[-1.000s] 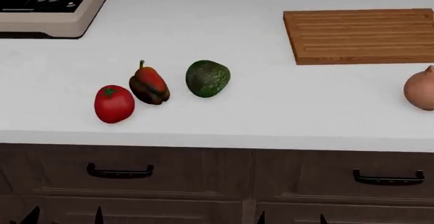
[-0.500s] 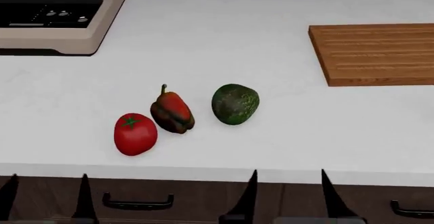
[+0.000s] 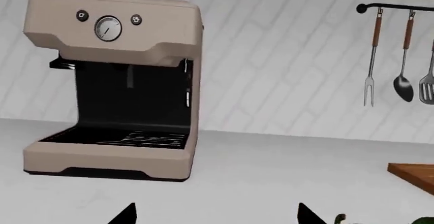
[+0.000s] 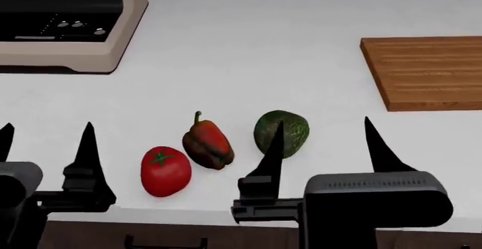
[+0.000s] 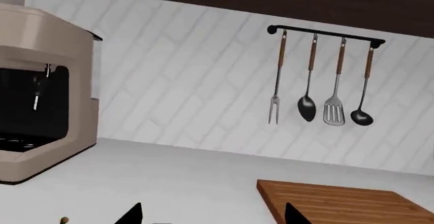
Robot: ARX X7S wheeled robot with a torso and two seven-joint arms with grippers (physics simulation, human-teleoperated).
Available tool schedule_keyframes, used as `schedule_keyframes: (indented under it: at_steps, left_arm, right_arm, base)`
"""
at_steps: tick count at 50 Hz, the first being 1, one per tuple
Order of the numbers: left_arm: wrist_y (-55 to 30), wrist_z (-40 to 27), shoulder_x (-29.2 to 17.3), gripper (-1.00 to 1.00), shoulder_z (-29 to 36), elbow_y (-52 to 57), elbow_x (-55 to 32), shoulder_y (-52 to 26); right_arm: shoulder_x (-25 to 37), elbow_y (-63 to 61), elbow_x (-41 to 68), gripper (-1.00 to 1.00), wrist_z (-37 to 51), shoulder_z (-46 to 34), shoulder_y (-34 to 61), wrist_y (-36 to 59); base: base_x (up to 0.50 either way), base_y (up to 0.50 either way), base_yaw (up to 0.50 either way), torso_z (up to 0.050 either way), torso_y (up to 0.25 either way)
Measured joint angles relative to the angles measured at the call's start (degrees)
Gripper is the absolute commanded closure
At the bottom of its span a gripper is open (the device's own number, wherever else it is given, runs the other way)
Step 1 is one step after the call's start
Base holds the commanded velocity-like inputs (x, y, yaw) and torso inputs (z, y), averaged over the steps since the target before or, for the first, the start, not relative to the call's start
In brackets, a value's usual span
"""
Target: Place the avocado, onion, tomato and bell pepper on the cutting board.
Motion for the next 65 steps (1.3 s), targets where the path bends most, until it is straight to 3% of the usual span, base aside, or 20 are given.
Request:
schedule_keyframes:
  at_steps: [15, 28, 49, 50, 57, 65]
  left_arm:
    - [-12.9, 0.1, 0.1, -1.0, 1.6, 5.4, -7.5, -1.8]
    - [-24.1, -0.4, 3.7, -1.0, 4.4, 0.3, -14.0, -8.3]
    - [-21.5, -3.8, 5.1, -1.0, 10.9, -11.6, -11.0, -12.3]
    - [-21.1, -3.9, 5.1, 1.0, 11.1, -12.2, -10.8, -12.4]
    - [-18.1, -5.8, 4.8, 1.0, 12.6, -14.2, -8.4, -12.5]
    - [-16.7, -10.1, 3.5, 1.0, 8.1, -7.6, -8.6, -11.2]
  right_arm:
    - [-0.2, -2.2, 2.4, -1.0, 0.1, 0.6, 1.8, 4.0]
    - [-0.2, -5.5, 5.7, -1.0, 0.0, 4.6, 1.9, 7.3]
    - [0.1, -5.5, 8.4, -1.0, 0.3, 5.2, 2.1, 7.6]
    - [0.2, -5.4, 8.4, -1.0, 0.3, 5.1, 2.1, 7.6]
    - [0.3, -5.6, 8.9, -1.0, 0.6, 4.9, 2.2, 7.5]
    - [0.7, -5.8, 9.1, -1.0, 1.1, 4.1, 2.4, 7.7]
  base:
    - [0.0, 0.0, 0.0, 0.0, 0.0]
    - [0.0, 0.0, 0.0, 0.0, 0.0]
    - [0.0, 0.0, 0.0, 0.0, 0.0]
    - [0.0, 0.0, 0.0, 0.0, 0.0]
    - [0.0, 0.0, 0.0, 0.0, 0.0]
    - [0.0, 0.0, 0.0, 0.0, 0.0]
